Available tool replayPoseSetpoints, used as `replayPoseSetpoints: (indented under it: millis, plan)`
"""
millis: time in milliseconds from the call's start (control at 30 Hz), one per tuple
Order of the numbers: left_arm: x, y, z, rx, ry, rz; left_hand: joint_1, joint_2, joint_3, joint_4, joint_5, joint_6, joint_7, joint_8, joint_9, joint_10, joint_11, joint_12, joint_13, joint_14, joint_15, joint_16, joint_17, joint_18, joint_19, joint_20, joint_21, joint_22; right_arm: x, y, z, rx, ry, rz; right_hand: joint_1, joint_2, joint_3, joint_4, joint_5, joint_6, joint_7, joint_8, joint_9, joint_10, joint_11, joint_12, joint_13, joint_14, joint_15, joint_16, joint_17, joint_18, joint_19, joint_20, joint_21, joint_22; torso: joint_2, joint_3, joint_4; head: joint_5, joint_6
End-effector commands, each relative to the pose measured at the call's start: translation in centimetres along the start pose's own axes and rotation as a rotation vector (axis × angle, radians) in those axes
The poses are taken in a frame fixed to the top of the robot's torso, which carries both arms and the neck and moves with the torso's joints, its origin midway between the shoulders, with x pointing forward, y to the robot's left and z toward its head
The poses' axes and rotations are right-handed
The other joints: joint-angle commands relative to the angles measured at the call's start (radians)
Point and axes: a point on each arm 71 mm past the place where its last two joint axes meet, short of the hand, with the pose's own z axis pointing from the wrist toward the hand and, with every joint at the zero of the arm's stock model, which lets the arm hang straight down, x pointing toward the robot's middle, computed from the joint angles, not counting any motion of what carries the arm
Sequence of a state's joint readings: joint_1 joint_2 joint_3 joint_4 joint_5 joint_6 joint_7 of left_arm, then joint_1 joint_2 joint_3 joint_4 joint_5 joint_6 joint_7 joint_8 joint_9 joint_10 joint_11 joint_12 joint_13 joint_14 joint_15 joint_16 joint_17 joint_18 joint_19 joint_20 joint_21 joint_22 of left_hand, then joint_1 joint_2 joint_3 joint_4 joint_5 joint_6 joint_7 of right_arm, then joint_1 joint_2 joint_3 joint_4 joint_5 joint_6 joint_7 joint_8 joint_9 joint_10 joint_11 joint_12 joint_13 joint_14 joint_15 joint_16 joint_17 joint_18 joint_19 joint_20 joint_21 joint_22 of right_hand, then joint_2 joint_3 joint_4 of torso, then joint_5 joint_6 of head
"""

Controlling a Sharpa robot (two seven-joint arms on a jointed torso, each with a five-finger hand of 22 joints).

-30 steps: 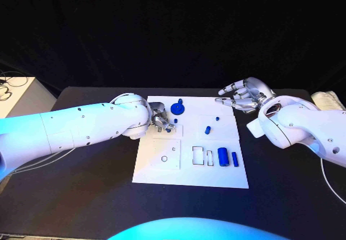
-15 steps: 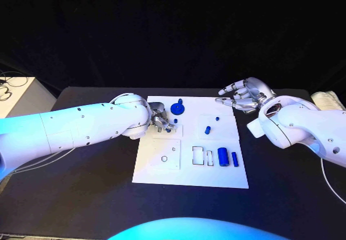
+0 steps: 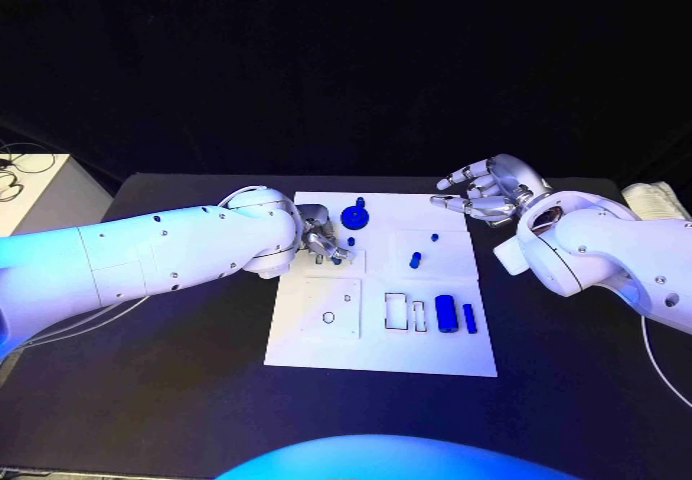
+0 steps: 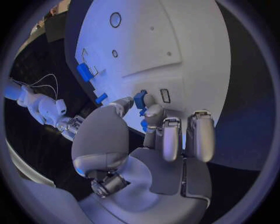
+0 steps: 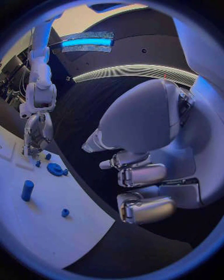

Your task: Assemble the parts on the task board

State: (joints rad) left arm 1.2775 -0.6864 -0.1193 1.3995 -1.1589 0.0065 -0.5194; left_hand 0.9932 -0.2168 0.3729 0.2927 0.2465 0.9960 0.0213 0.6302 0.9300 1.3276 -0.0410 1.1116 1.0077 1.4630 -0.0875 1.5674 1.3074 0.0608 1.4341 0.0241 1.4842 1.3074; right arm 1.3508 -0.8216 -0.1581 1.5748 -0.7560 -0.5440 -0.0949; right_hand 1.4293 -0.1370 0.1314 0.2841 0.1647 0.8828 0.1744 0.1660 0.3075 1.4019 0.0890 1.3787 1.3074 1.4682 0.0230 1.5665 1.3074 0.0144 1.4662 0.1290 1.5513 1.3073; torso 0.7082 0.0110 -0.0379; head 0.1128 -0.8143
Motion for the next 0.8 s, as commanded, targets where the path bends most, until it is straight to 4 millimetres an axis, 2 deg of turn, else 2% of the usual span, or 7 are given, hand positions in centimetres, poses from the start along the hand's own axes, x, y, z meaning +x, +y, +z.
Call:
replayPoseSetpoints:
  millis: [33,367,800]
  plan:
    - [0.85,-0.05,0.05,0.003,0.042,0.017,-0.006,0.013,-0.021,0.000,-0.042,0.004,-0.001,-0.001,0.002,0.003,-0.003,0.004,0.001,0.108,-0.006,0.003,0.263,-0.018,0.007,0.000,0.002,0.082,0.13,0.07,0.00,-0.011,0.014,-0.005,-0.011,0.001,0.005,0.000,0.003,-0.007,-0.001,0.004,-0.002,-0.007,0.000,-0.004,0.072,0.103,-0.007,0.004,0.263,-0.007,0.090,-0.009,-0.007,0.246,0.000,0.0004,0.0002,0.000,0.001]
    - [0.87,-0.07,0.00,0.005,0.042,0.016,-0.015,0.020,-0.038,0.001,-0.061,0.005,-0.002,0.000,0.003,0.005,-0.003,0.008,0.005,0.108,-0.007,0.003,0.263,-0.018,0.009,0.000,0.003,0.085,0.06,0.00,0.04,-0.009,0.012,-0.006,-0.015,0.001,0.005,0.001,0.003,-0.008,-0.001,0.006,-0.002,-0.007,0.000,-0.004,0.071,0.103,-0.007,0.004,0.263,-0.007,0.089,-0.009,-0.007,0.245,0.000,0.0006,-0.0006,0.001,0.001]
    - [0.76,0.18,-0.17,0.002,0.030,0.017,-0.014,0.024,-0.040,0.001,-0.062,0.007,-0.003,0.001,0.004,0.007,-0.004,0.010,0.007,0.108,-0.007,0.003,0.263,-0.019,0.012,0.000,0.004,0.089,0.00,-0.08,0.07,-0.007,0.011,-0.007,-0.015,0.001,0.005,0.001,0.003,-0.008,-0.001,0.006,-0.002,-0.007,0.000,-0.004,0.071,0.103,-0.007,0.004,0.263,-0.007,0.089,-0.009,-0.007,0.245,0.000,0.0000,0.0001,0.001,0.003]
